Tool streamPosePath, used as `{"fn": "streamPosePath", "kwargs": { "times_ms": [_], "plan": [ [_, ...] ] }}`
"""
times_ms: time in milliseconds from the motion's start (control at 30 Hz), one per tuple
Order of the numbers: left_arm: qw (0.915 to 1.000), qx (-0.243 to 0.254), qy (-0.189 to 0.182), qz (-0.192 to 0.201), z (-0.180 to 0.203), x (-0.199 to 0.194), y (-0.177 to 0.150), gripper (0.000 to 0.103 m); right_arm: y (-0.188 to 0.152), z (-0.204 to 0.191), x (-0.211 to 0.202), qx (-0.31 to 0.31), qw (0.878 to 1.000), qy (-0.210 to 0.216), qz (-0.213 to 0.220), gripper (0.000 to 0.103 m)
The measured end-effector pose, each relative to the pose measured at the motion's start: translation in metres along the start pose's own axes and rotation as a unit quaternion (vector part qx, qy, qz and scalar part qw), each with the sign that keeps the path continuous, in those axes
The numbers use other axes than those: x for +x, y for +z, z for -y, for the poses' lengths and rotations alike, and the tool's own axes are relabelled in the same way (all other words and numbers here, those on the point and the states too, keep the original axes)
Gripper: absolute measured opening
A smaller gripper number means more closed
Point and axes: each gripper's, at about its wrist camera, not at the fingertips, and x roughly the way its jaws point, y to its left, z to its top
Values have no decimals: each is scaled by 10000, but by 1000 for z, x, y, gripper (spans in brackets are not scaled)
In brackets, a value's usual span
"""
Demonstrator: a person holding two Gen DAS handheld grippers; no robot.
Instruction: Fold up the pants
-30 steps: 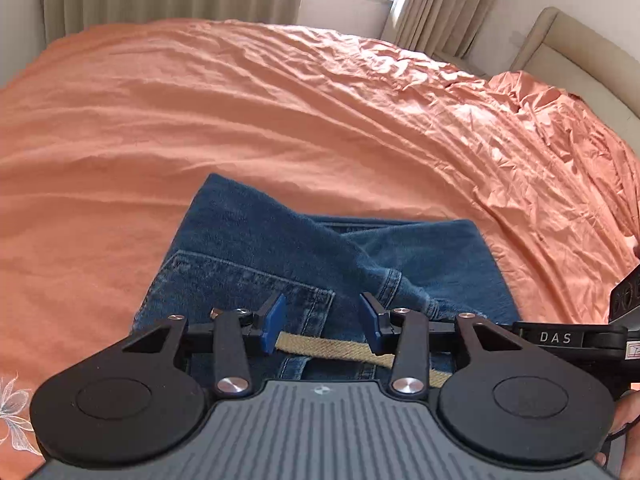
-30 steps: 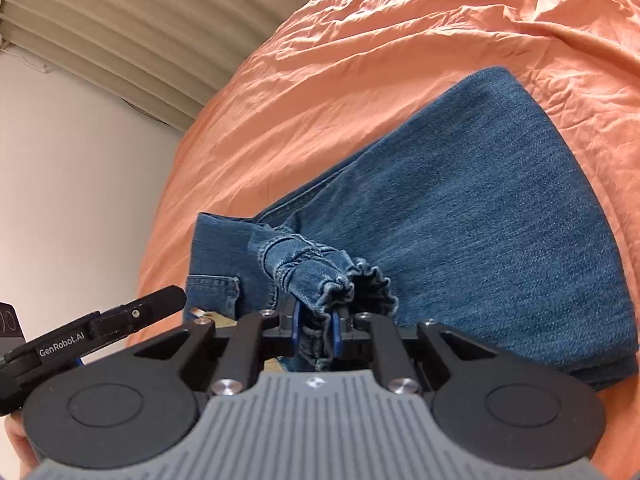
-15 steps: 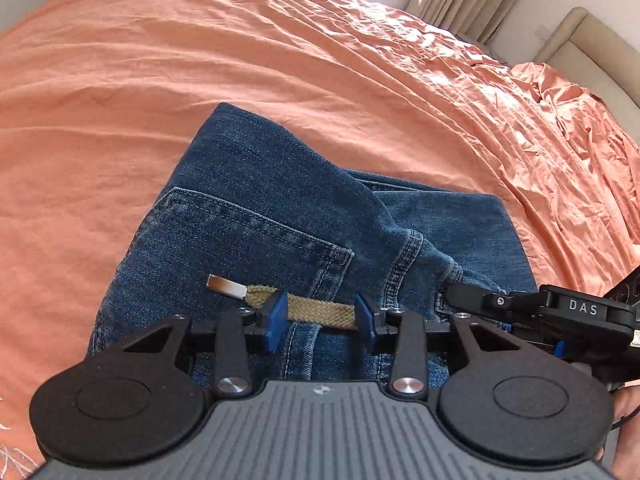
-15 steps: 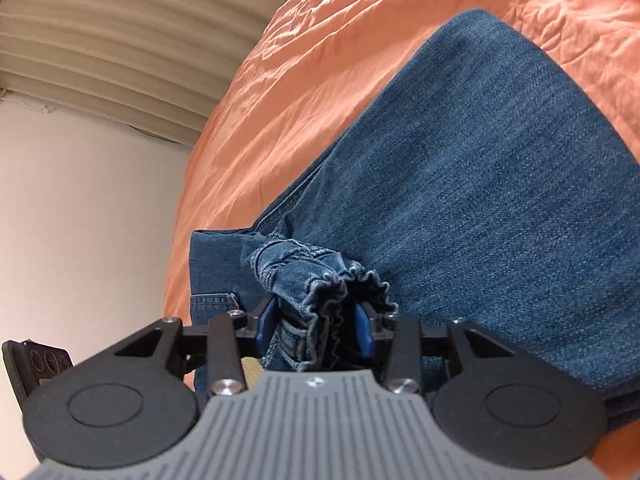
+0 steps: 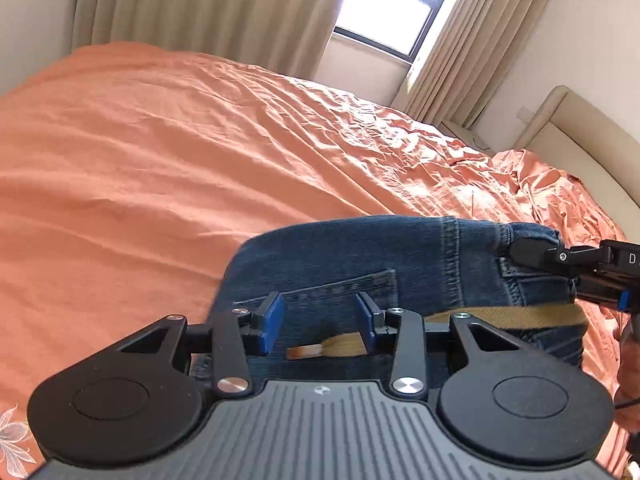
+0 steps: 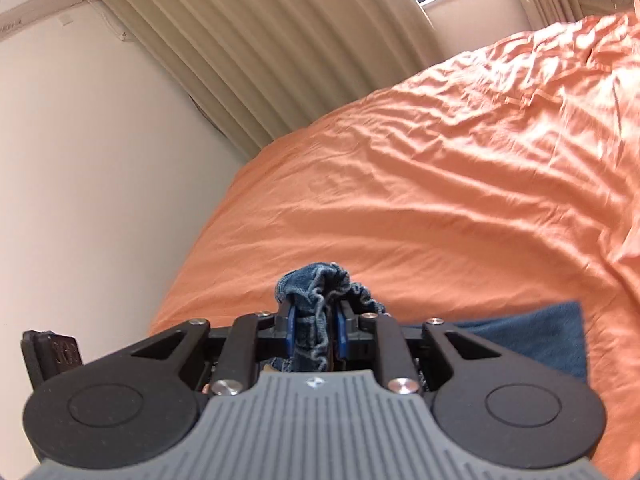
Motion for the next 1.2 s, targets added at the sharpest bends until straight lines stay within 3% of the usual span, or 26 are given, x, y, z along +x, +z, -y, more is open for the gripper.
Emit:
{"fn": "streamPosePath", "kwargs": {
  "times_ms": [100, 233, 300, 400, 500, 633, 833, 933, 1067, 1100, 1200],
  "plan": [
    [9998, 125, 39, -173, 2, 20, -7, 45, -2, 47, 6, 395, 9977, -407, -378, 15],
    [9986, 205, 116, -468, 0, 47, -27, 43, -36, 109, 25, 733, 9871, -1105, -900, 14],
    [9985, 141, 103, -527, -3, 51, -34, 43, -45, 127, 28, 981, 9852, -1051, -930, 14],
    [9988, 106, 40, -475, -5, 51, -34, 43, -39, 127, 21, 1113, 9871, -775, -846, 14],
    [9993, 167, -28, -336, -4, 47, -25, 43, -21, 116, 8, 1069, 9923, -198, -596, 14],
    [9990, 289, -19, -339, 1, 60, -15, 43, -24, 134, 23, 1073, 9881, -737, -821, 13],
    [9976, 449, 192, -483, 2, 94, -24, 40, -54, 175, 47, 1296, 9837, -918, -848, 12],
    [9956, 558, 447, -601, -1, 112, -28, 39, -60, 187, 54, 1320, 9829, -974, -839, 17],
    [9944, 528, 600, -689, -1, 119, -28, 39, -58, 177, 50, 972, 9859, -1110, -791, 21],
    [9941, 558, 630, -679, 0, 115, -28, 39, -57, 171, 46, 824, 9867, -1176, -759, 28],
    [9937, 686, 674, -584, 5, 98, -30, 39, -57, 155, 20, 398, 9908, -1239, -358, 31]
  ]
}}
